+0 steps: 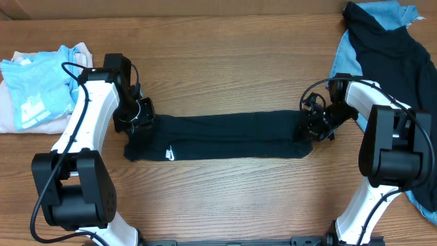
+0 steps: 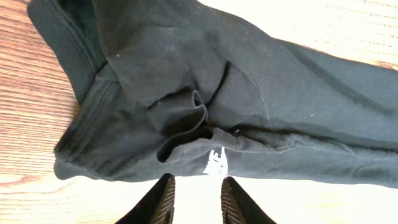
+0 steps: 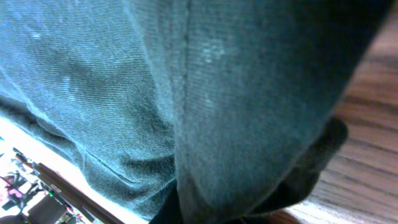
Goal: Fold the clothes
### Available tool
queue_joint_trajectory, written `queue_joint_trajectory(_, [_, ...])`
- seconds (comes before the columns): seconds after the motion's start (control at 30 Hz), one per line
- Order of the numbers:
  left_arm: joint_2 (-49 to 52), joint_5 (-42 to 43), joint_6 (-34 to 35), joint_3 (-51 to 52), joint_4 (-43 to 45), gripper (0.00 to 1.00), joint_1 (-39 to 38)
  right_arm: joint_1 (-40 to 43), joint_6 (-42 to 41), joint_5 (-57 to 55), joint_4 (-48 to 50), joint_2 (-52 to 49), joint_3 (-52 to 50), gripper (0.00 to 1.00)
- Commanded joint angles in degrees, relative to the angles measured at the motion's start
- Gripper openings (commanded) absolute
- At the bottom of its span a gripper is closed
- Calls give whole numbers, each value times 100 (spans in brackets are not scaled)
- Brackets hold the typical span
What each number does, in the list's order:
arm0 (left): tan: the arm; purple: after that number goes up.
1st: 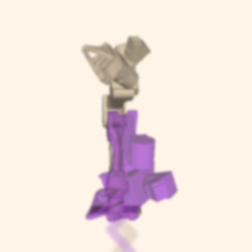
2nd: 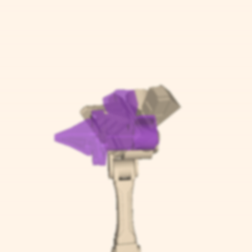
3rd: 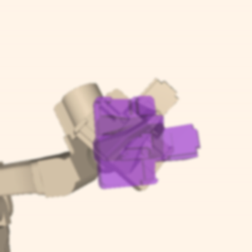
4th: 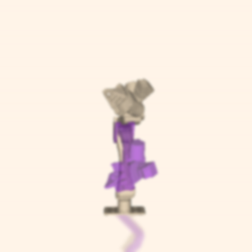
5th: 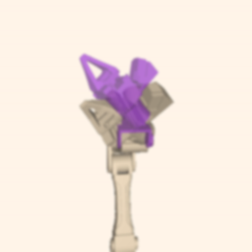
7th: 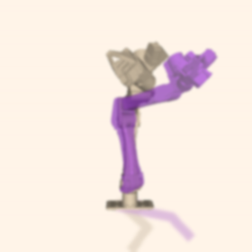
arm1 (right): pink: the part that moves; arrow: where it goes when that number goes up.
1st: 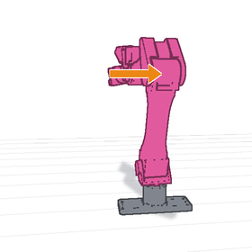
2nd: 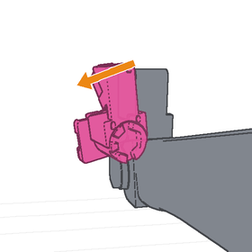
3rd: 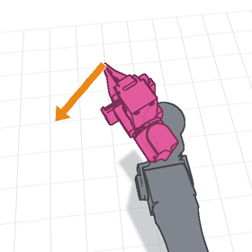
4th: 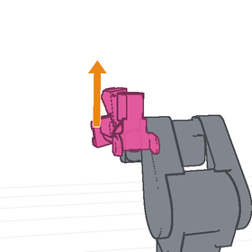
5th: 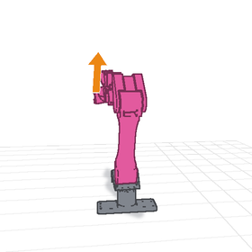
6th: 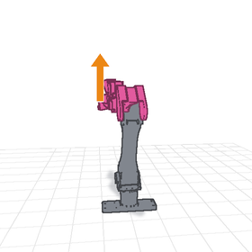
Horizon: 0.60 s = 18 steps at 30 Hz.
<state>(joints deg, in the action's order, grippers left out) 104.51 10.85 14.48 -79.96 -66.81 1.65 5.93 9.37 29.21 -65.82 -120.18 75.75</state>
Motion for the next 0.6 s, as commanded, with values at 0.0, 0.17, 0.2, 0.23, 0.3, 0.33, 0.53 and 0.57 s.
queue_joint_trajectory(0.0, [-114,-101,-74,-83,70,26,26,15,-160,-264,153,-122,76,4])
queue_joint_trajectory(0.17, [-114,-264,-72,-83,144,26,85,31,-811,-1521,-190,-98,859,4])
queue_joint_trajectory(0.2, [-114,-284,-72,-83,142,26,105,31,-933,-1759,-313,-92,1067,4])
queue_joint_trajectory(0.23, [-114,-341,-72,-83,138,27,133,31,-1047,-2017,-437,-92,1283,4])
queue_joint_trajectory(0.3, [-114,-483,-72,-83,109,27,186,31,-1266,-2551,-713,-90,1757,4])
queue_joint_trajectory(0.33, [-114,-551,-72,-83,92,27,210,31,-1300,-2719,-848,-90,1971,4])
queue_joint_trajectory(0.53, [-114,-686,-68,-83,72,28,247,-39,-1309,-2887,-1661,-79,3029,4])
queue_joint_trajectory(0.57, [-114,-684,-68,-83,79,29,247,-98,-1309,-2872,-1755,-68,3110,4])
